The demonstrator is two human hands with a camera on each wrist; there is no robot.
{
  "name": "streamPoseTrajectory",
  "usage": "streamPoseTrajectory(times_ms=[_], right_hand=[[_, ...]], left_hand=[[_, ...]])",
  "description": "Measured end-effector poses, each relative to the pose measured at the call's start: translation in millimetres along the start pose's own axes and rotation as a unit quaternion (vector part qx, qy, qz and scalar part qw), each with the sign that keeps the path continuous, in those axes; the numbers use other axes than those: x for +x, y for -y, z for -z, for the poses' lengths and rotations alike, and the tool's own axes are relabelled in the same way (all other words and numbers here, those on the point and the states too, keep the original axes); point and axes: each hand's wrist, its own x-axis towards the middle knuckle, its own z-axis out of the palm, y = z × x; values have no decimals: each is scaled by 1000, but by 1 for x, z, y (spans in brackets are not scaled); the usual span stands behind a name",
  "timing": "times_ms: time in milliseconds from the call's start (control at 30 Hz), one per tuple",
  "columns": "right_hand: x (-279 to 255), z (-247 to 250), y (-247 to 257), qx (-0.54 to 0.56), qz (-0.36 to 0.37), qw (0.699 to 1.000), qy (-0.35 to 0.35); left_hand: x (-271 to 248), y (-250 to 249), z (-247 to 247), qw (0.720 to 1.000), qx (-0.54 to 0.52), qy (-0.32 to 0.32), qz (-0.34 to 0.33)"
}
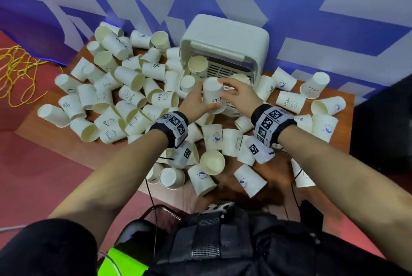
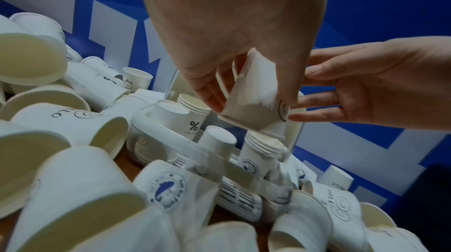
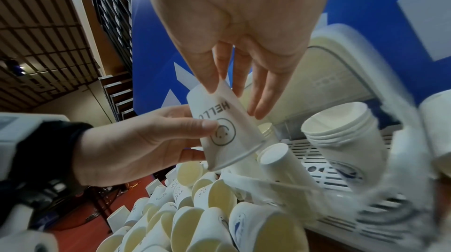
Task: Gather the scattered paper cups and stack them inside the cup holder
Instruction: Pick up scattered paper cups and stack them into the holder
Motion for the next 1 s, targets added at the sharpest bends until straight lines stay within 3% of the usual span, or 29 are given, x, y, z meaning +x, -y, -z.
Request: streamPoseTrajectory(times_ms=[267,500,700,867,1000], right_hand=[[61,-34,17,-26,32,999,20],[99,-56,14,-56,16,998,34],[110,-71,-4,-88,23,994,57],[116,-73,-18,-91,-37,991,90],[120,-72,-21,-186,-53,974,118]], left_hand=[[43,31,48,998,-18,-52,-33],[71,62,62,996,16,-77,-39],[84,81,57,996,39,-57,-51],[94,89,51,996,81,-15,-30],[101,94,47,989,149,16,5]])
